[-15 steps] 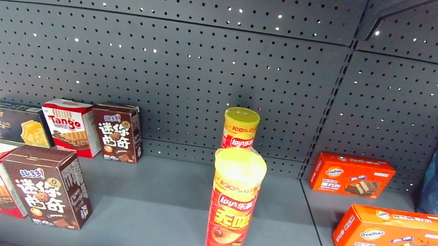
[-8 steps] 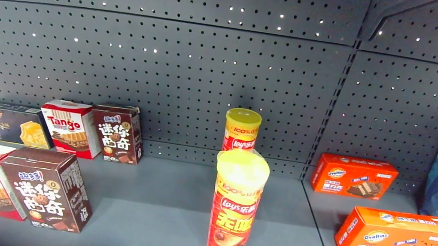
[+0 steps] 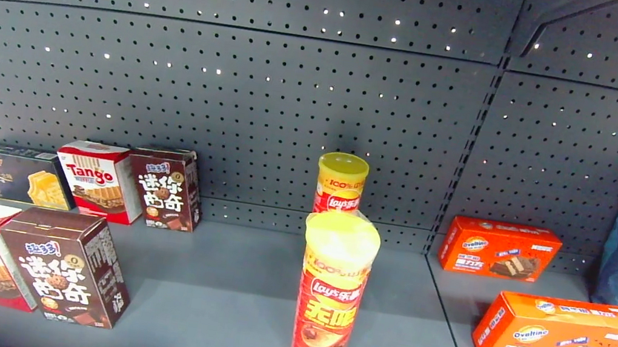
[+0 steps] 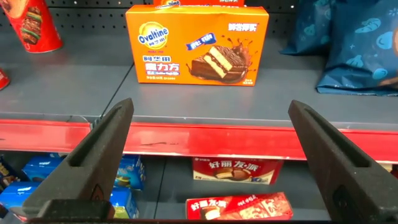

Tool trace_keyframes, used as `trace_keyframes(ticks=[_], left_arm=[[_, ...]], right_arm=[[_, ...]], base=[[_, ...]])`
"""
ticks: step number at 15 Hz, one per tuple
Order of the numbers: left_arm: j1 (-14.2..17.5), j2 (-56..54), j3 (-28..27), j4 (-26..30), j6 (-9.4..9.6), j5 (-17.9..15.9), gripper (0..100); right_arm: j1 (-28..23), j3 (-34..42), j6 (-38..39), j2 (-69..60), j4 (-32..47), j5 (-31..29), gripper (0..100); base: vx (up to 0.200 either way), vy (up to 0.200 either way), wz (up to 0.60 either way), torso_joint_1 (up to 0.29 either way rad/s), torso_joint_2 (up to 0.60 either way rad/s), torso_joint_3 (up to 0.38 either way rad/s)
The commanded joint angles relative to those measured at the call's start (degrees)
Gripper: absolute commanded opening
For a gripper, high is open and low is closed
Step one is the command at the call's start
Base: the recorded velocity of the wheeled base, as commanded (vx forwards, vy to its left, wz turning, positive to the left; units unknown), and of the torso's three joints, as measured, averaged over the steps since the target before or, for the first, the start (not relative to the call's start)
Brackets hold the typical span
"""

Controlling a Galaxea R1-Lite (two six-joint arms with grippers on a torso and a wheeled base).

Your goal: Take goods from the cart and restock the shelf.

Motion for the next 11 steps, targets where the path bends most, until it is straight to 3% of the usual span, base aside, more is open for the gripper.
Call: trace_keyframes(ticks=[1,11], left_arm=[[0.0,0.0,0.0,0.1,0.00,0.0,100],[0.0,0.0,-0.1,0.0,0.00,0.0,100]], right_arm=[[0.0,0.0,0.0,0.0,0.0,0.0,100],[0.0,0.0,-0.1,0.0,0.0,0.0,100]], base=[[0.000,0.000,0.00,0.000,0.00,0.000],[0.000,0.000,0.00,0.000,0.00,0.000]])
